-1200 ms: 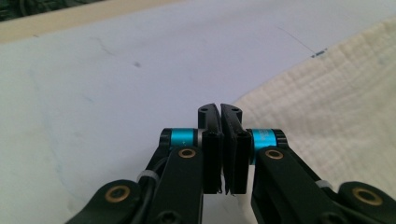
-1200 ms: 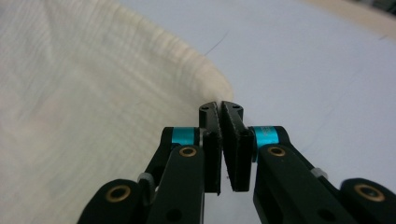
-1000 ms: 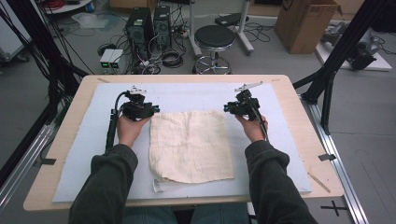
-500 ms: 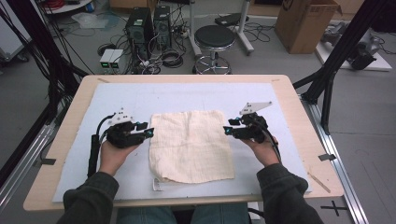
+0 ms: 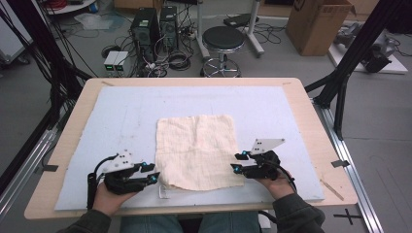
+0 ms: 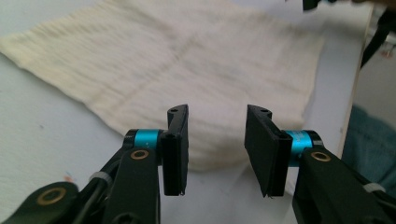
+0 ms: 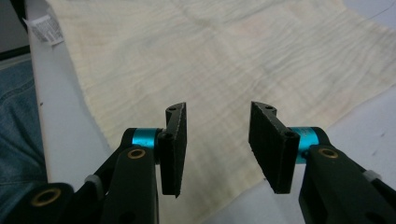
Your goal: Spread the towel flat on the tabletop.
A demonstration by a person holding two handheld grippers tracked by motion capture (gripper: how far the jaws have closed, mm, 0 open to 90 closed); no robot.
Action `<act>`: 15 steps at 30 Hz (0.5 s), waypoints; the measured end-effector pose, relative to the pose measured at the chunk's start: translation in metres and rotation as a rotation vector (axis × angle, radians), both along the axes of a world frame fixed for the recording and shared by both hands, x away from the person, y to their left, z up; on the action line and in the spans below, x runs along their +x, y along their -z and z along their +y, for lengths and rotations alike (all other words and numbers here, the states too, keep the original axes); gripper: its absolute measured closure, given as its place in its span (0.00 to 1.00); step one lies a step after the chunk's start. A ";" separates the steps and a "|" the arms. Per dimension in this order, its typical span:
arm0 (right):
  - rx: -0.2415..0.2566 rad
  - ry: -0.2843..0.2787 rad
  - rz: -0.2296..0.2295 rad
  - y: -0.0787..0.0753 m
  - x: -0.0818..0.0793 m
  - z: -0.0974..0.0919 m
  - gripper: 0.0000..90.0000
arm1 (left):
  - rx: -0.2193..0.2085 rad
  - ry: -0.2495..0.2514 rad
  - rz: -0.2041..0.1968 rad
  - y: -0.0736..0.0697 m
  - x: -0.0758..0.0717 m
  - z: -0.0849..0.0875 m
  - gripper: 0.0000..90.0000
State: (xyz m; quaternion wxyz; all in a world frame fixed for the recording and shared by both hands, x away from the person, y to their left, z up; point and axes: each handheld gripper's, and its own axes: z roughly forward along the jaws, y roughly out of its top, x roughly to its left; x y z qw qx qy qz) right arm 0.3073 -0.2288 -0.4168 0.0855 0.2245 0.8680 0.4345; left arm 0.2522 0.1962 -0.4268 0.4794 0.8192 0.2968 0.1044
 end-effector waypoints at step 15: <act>-0.083 -0.071 0.099 0.022 0.001 0.013 0.74 | 0.100 0.091 0.077 0.017 0.017 -0.025 0.74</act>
